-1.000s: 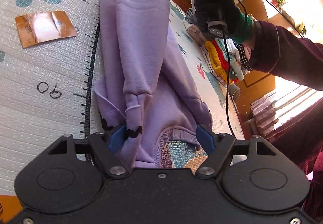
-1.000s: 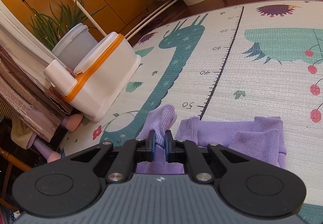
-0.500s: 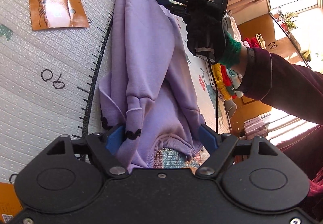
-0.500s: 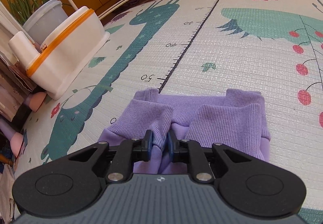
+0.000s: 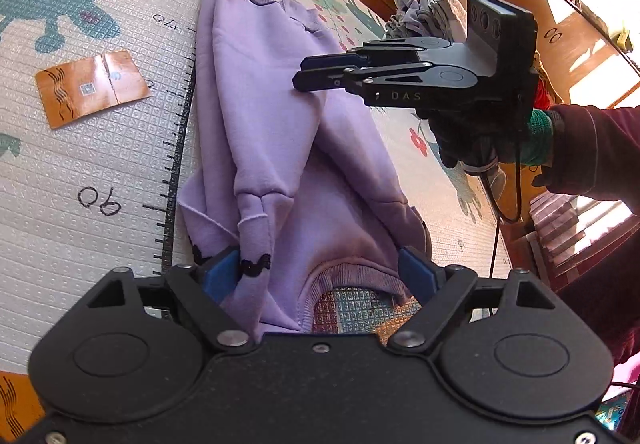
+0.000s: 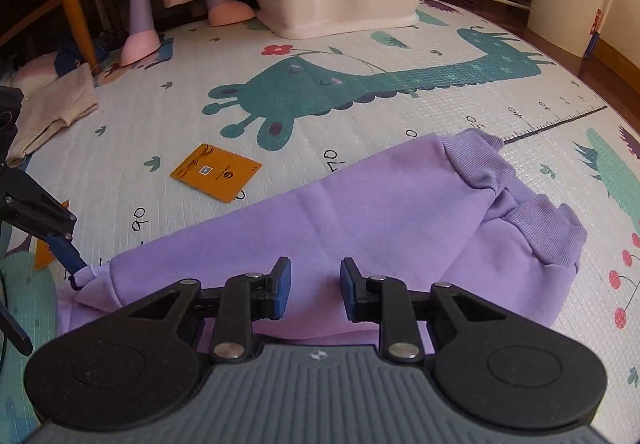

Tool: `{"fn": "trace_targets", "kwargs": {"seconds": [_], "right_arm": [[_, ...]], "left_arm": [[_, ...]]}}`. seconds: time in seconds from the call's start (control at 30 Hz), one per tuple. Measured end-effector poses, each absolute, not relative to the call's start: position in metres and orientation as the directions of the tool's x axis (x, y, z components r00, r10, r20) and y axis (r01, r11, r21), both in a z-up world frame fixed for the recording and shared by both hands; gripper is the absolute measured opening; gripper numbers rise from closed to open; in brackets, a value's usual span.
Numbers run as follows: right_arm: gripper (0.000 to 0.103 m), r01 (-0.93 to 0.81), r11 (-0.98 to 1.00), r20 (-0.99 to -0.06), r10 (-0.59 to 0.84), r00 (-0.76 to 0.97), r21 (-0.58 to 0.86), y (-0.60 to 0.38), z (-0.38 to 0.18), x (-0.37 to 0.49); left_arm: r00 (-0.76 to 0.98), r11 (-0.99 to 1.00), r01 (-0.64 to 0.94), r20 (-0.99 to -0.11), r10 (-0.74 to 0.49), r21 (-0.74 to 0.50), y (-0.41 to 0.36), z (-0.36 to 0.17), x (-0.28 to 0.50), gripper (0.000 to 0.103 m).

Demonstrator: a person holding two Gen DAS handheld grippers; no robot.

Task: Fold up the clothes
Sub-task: 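Grasp the ribbed hem of the lavender sweatshirt with both tools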

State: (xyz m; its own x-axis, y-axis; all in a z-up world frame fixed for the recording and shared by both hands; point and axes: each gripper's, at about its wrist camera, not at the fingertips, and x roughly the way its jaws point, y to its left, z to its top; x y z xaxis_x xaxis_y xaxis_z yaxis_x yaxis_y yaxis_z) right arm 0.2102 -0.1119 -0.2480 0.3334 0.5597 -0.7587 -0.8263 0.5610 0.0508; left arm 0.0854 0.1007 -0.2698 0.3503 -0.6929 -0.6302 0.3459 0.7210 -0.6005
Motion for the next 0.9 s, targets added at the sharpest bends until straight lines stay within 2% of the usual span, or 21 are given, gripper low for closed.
{"fn": "trace_targets", "kwargs": {"seconds": [0.1, 0.23, 0.3, 0.4, 0.43, 0.47, 0.53, 0.6, 0.73, 0.8, 0.9], "right_arm": [[0.028, -0.840, 0.540, -0.737, 0.586, 0.338, 0.044, -0.108, -0.245, 0.194], [0.028, -0.867, 0.497, -0.717, 0.618, 0.322, 0.039, -0.107, -0.241, 0.181], [0.029, -0.872, 0.488, -0.720, 0.620, 0.312, 0.043, -0.107, -0.244, 0.179], [0.029, -0.856, 0.510, -0.753, 0.594, 0.282, 0.082, -0.108, -0.267, 0.184], [0.029, -0.854, 0.512, -0.753, 0.596, 0.279, 0.090, -0.110, -0.275, 0.184], [0.029, -0.856, 0.511, -0.742, 0.605, 0.289, 0.083, -0.113, -0.280, 0.181], [0.029, -0.853, 0.517, -0.727, 0.612, 0.311, 0.071, -0.114, -0.280, 0.175], [0.028, -0.835, 0.543, -0.728, 0.607, 0.319, 0.087, -0.113, -0.271, 0.174], [0.029, -0.786, 0.612, -0.673, 0.618, 0.407, 0.086, -0.126, -0.250, 0.175], [0.030, -0.719, 0.688, -0.673, 0.580, 0.459, 0.102, -0.135, -0.253, 0.186], [0.031, -0.614, 0.760, -0.727, 0.544, 0.420, 0.214, -0.142, -0.280, 0.211]], "left_arm": [[0.391, 0.754, 0.442, -0.653, -0.649, -0.486, 0.092, -0.251, 0.083, 0.085], [0.440, 0.723, 0.599, -0.612, -0.657, -0.346, 0.077, -0.237, 0.085, 0.084], [0.425, 0.696, 0.641, -0.605, -0.673, -0.324, 0.070, -0.247, 0.091, 0.084], [0.350, 0.706, 0.621, -0.685, -0.639, -0.341, 0.055, -0.284, 0.105, 0.084], [0.367, 0.707, 0.630, -0.680, -0.635, -0.321, 0.052, -0.291, 0.102, 0.083], [0.381, 0.710, 0.638, -0.680, -0.627, -0.297, 0.049, -0.295, 0.099, 0.087], [0.400, 0.717, 0.652, -0.691, -0.602, -0.246, 0.042, -0.291, 0.093, 0.088], [0.415, 0.723, 0.640, -0.674, -0.611, -0.261, 0.046, -0.282, 0.091, 0.088], [0.430, 0.731, 0.614, -0.651, -0.626, -0.297, 0.057, -0.276, 0.084, 0.087], [0.432, 0.739, 0.598, -0.651, -0.624, -0.312, 0.061, -0.278, 0.080, 0.088], [0.440, 0.750, 0.604, -0.673, -0.594, -0.268, 0.057, -0.289, 0.073, 0.088]]}}
